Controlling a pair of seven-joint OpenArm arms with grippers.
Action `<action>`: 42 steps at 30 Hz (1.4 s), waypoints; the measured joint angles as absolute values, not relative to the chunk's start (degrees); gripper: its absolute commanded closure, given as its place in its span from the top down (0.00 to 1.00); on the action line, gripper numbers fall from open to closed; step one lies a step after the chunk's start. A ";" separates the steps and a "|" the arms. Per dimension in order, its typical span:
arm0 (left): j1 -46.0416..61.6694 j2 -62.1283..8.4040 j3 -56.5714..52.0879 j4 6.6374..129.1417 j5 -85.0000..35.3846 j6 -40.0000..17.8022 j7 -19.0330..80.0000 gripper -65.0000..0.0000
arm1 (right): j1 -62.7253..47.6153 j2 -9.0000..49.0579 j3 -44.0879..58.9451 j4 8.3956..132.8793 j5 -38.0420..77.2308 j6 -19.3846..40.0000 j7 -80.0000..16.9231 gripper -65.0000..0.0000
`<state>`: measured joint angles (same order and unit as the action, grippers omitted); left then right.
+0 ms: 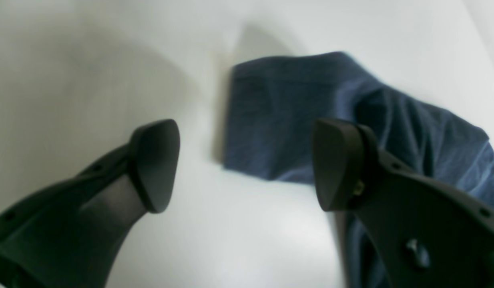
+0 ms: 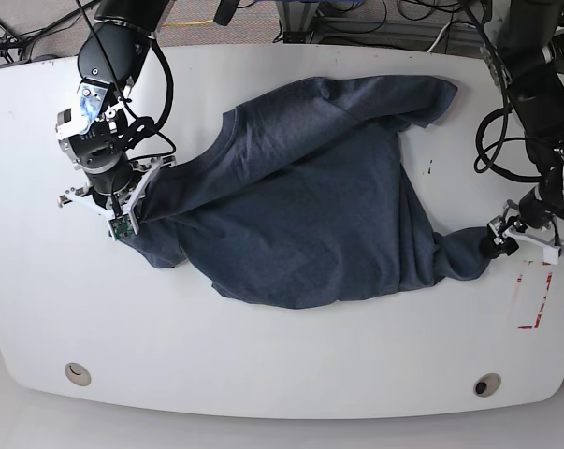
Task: Fold the T-shirt properly
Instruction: 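Release with the left gripper and regrasp the shirt's hem corner, then lift the shirt with both grippers and stretch it between them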
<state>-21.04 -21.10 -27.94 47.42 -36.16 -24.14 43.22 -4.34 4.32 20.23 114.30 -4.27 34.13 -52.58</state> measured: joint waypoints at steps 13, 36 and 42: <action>-26.63 -20.82 -21.74 36.93 -37.34 -24.51 36.75 0.74 | -3.51 4.45 20.45 114.30 -4.29 34.15 -52.75 0.00; -23.35 -19.94 -21.15 46.00 -36.47 -24.10 38.87 0.00 | -1.83 4.38 20.82 114.26 -4.23 34.11 -52.69 0.00; -19.42 -21.65 -21.39 61.10 -35.88 -23.64 43.86 0.00 | 0.19 4.75 23.40 112.66 -4.78 34.11 -52.97 0.00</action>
<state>-19.42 -21.65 -21.39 61.10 -35.88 -23.64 43.86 0.19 4.75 23.40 112.66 -4.78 34.11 -52.97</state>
